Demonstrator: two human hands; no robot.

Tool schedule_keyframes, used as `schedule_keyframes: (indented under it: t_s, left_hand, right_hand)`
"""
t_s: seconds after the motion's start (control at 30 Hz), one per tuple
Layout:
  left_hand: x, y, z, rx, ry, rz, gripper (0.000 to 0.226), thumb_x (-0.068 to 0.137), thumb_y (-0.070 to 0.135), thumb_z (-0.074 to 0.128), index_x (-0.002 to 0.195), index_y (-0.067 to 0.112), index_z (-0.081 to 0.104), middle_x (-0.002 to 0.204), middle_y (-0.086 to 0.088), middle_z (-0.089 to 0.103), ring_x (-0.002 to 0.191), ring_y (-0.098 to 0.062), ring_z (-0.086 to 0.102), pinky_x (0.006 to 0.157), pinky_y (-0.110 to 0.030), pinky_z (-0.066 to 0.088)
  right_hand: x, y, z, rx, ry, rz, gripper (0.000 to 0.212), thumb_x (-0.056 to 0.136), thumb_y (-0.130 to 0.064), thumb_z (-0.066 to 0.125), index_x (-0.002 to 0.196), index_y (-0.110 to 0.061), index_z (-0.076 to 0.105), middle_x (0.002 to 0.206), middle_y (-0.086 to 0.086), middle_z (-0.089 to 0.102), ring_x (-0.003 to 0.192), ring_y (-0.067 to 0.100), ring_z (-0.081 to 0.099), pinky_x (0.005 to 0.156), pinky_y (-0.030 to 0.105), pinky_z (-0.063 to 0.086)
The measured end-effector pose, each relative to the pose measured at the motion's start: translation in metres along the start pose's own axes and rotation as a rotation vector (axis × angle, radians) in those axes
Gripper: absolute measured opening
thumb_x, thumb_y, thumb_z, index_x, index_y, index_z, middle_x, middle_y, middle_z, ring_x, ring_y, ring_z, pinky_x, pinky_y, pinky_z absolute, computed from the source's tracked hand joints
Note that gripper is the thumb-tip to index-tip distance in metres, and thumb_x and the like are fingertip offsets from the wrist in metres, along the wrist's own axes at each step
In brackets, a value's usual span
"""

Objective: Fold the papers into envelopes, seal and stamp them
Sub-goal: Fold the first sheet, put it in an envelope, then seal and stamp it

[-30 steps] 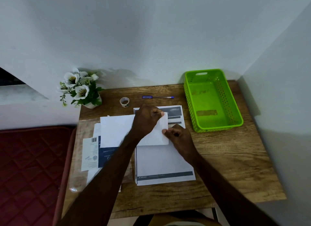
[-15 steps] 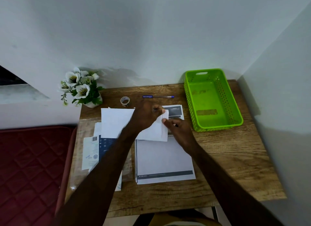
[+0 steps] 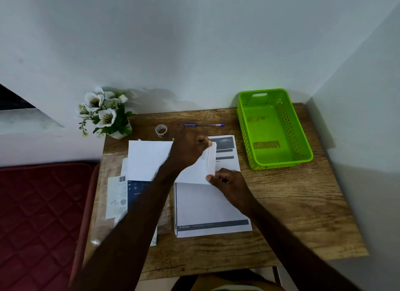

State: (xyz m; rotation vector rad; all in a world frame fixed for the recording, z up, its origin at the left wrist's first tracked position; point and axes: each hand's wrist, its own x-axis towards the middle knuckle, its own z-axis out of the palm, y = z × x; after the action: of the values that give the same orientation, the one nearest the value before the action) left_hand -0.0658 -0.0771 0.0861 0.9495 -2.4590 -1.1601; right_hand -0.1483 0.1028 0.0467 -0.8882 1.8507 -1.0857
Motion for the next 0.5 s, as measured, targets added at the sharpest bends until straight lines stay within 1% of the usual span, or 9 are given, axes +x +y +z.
schedule_keyframes:
  t_s: [0.07, 0.13, 0.2, 0.27, 0.33, 0.37, 0.43, 0.47, 0.5]
  left_hand:
    - [-0.002, 0.000, 0.003, 0.021, -0.014, -0.008, 0.020, 0.095, 0.027, 0.071, 0.085, 0.010, 0.077, 0.072, 0.002, 0.066, 0.070, -0.019, 0.063, 0.075, -0.044, 0.056]
    - [-0.003, -0.001, 0.004, 0.021, -0.002, -0.032, 0.022, 0.095, 0.028, 0.071, 0.083, 0.010, 0.076, 0.072, 0.000, 0.067, 0.070, -0.019, 0.063, 0.074, -0.044, 0.056]
    - [-0.002, -0.001, 0.005, 0.022, 0.008, -0.050, 0.022, 0.096, 0.029, 0.070, 0.085, 0.011, 0.076, 0.072, 0.002, 0.066, 0.068, -0.014, 0.060, 0.074, -0.039, 0.055]
    - [-0.003, 0.001, 0.004, 0.027, 0.002, -0.058, 0.021, 0.096, 0.029, 0.069, 0.087, 0.011, 0.077, 0.070, 0.006, 0.062, 0.066, -0.008, 0.057, 0.073, -0.034, 0.052]
    - [-0.004, 0.003, 0.003, 0.026, 0.001, -0.072, 0.022, 0.098, 0.030, 0.067, 0.089, 0.011, 0.077, 0.071, 0.007, 0.063, 0.068, -0.008, 0.058, 0.076, -0.035, 0.053]
    - [-0.003, 0.003, 0.002, 0.016, 0.002, -0.091, 0.023, 0.098, 0.030, 0.067, 0.091, 0.011, 0.077, 0.076, 0.005, 0.067, 0.072, -0.010, 0.061, 0.079, -0.036, 0.055]
    - [-0.001, 0.005, -0.005, -0.008, 0.021, -0.136, 0.022, 0.099, 0.030, 0.065, 0.093, 0.012, 0.077, 0.087, -0.001, 0.073, 0.083, -0.017, 0.066, 0.085, -0.039, 0.056]
    - [0.001, 0.007, -0.010, -0.016, 0.034, -0.156, 0.022, 0.099, 0.031, 0.064, 0.092, 0.014, 0.076, 0.089, -0.002, 0.073, 0.086, -0.018, 0.067, 0.085, -0.039, 0.055]
    - [0.002, 0.008, -0.016, -0.020, 0.052, -0.173, 0.021, 0.099, 0.032, 0.063, 0.089, 0.017, 0.075, 0.088, 0.000, 0.072, 0.088, -0.020, 0.067, 0.082, -0.037, 0.053]
  right_hand:
    - [-0.004, 0.001, -0.002, 0.001, -0.011, 0.012, 0.026, 0.094, -0.029, 0.072, 0.075, -0.010, 0.071, 0.069, -0.003, 0.061, 0.065, 0.005, 0.057, 0.060, 0.015, 0.044]
    - [-0.005, 0.002, -0.003, 0.005, -0.028, 0.007, 0.026, 0.094, -0.026, 0.072, 0.069, -0.020, 0.068, 0.069, -0.004, 0.059, 0.065, 0.005, 0.056, 0.061, 0.016, 0.043]
    - [-0.006, 0.002, -0.003, -0.024, -0.044, -0.013, 0.029, 0.095, -0.025, 0.070, 0.068, -0.031, 0.063, 0.071, -0.004, 0.058, 0.067, 0.006, 0.054, 0.063, 0.018, 0.043]
    - [-0.007, 0.002, -0.004, -0.052, -0.054, -0.019, 0.031, 0.096, -0.024, 0.069, 0.069, -0.034, 0.061, 0.072, -0.004, 0.056, 0.068, 0.005, 0.052, 0.064, 0.018, 0.043]
    - [-0.007, 0.001, -0.005, -0.064, -0.064, -0.025, 0.031, 0.097, -0.023, 0.067, 0.070, -0.036, 0.060, 0.072, -0.007, 0.055, 0.069, 0.004, 0.052, 0.065, 0.017, 0.042]
    - [-0.008, 0.001, -0.006, -0.051, -0.059, -0.019, 0.029, 0.098, -0.023, 0.066, 0.072, -0.033, 0.062, 0.072, -0.007, 0.056, 0.070, 0.003, 0.053, 0.064, 0.017, 0.042]
    - [-0.009, 0.000, -0.007, 0.043, 0.003, 0.022, 0.022, 0.099, -0.025, 0.065, 0.077, -0.023, 0.067, 0.072, -0.007, 0.059, 0.068, 0.003, 0.055, 0.062, 0.020, 0.042]
    - [-0.009, -0.003, -0.008, 0.115, 0.060, 0.049, 0.020, 0.099, -0.025, 0.065, 0.081, -0.017, 0.069, 0.072, -0.007, 0.061, 0.067, 0.004, 0.055, 0.060, 0.022, 0.042]
    - [-0.008, -0.006, -0.008, 0.192, 0.122, 0.069, 0.021, 0.099, -0.024, 0.065, 0.083, -0.012, 0.070, 0.073, -0.004, 0.061, 0.066, 0.009, 0.054, 0.056, 0.024, 0.042]
